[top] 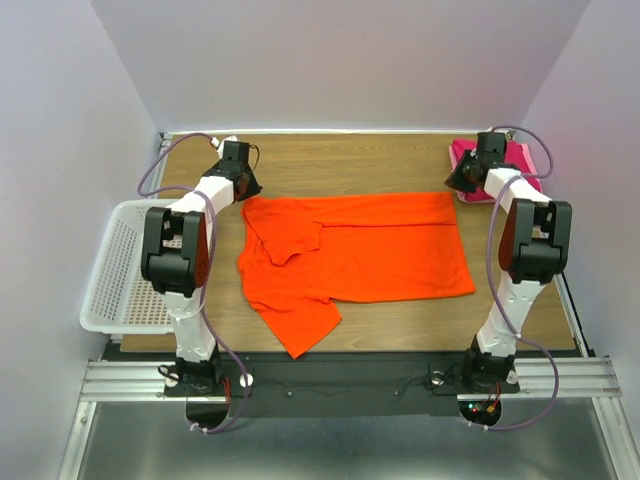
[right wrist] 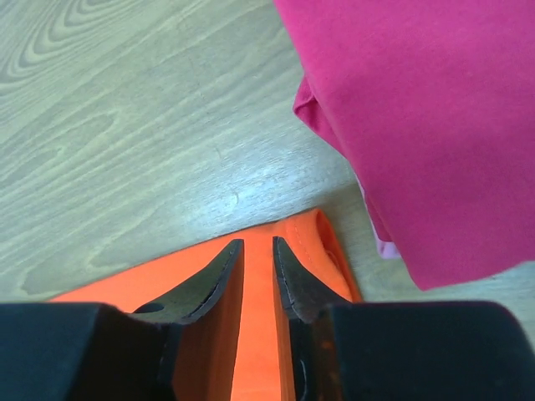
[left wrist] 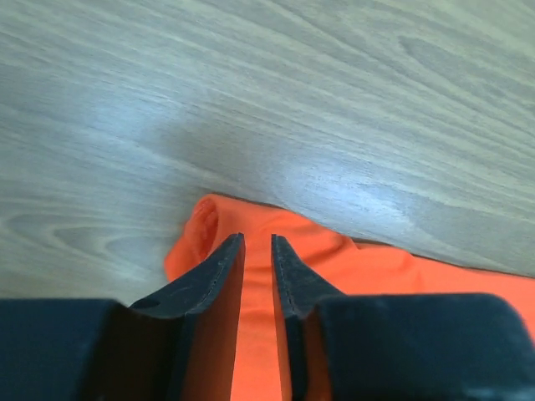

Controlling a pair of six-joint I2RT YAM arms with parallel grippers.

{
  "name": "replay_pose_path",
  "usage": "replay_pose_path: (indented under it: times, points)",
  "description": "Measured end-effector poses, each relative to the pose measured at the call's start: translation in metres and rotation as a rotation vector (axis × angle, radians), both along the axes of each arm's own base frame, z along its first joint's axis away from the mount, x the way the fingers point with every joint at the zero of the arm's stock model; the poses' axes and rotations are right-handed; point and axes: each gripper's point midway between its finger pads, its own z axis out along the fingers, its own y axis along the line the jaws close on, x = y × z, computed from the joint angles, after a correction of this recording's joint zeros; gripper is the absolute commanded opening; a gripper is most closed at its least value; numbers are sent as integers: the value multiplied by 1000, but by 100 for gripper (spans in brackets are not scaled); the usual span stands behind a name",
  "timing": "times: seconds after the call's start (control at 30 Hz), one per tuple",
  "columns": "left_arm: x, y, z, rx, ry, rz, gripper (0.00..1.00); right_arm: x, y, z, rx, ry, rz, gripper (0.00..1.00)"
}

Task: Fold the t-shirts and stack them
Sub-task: Fold the tshirt

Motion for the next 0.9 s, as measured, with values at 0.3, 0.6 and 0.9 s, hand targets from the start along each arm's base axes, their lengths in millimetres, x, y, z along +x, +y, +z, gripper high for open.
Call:
replay_pose_path:
  times: [0.3, 0.6, 0.9]
  points:
    - [-6, -12, -36, 18, 82, -36, 25, -3, 4, -34, 23, 68, 14, 22]
    - [-1, 5, -51, 68, 109, 35, 23, -4, -5, -54, 3, 107, -51, 19]
    - [1, 20, -52, 66, 113, 71, 24, -1, -16, -54, -17, 103, -130, 18]
